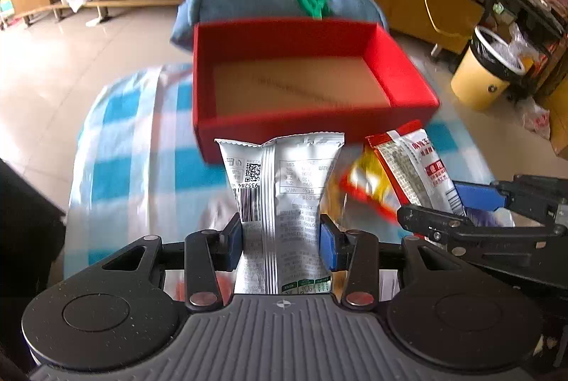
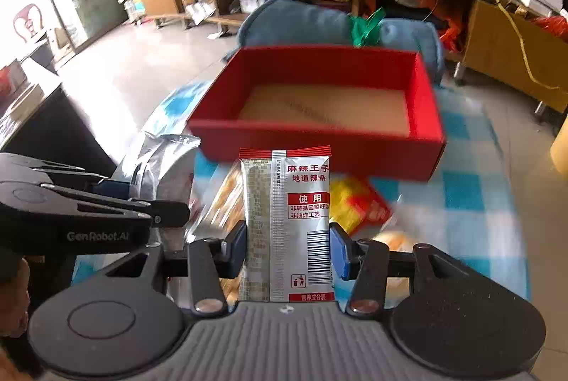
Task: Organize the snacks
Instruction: 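Carry the white bag and the spicy strip packet over the red box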
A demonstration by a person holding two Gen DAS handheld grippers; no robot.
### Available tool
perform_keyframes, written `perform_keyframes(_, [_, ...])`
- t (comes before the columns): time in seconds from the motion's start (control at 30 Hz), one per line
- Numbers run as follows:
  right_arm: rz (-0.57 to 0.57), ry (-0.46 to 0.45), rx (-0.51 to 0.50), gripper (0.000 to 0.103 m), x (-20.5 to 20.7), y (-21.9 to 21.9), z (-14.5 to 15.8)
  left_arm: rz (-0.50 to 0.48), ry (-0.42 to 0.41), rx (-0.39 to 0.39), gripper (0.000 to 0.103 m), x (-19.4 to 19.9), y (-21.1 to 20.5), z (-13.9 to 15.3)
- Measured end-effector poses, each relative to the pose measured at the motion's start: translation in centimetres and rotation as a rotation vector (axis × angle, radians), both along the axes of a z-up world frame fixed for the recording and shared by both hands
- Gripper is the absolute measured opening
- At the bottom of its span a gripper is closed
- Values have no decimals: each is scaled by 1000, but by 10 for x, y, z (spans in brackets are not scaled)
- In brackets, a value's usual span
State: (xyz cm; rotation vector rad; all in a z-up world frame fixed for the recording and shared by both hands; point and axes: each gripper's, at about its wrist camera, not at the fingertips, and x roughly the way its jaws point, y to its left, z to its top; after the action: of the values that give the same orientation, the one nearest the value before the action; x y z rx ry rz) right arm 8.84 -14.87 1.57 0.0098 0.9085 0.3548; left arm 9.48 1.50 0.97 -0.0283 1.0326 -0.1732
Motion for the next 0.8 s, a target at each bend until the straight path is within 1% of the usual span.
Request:
perform_keyframes(0.17, [-34, -33, 4, 46, 29, -4, 13, 11, -39, 3, 51, 29, -6, 10])
perform_keyframes(0.43, [-64, -61, -12, 46, 67, 1, 22, 32, -64, 12, 51, 70, -11, 16])
perform_keyframes(0.63, [-80, -84, -21, 46, 97, 2, 28, 54, -98, 17, 51, 99, -13, 22])
perform_keyframes(0.8, [-95, -93, -23, 46, 123, 4, 25, 74, -100, 18, 51, 118, -12, 19])
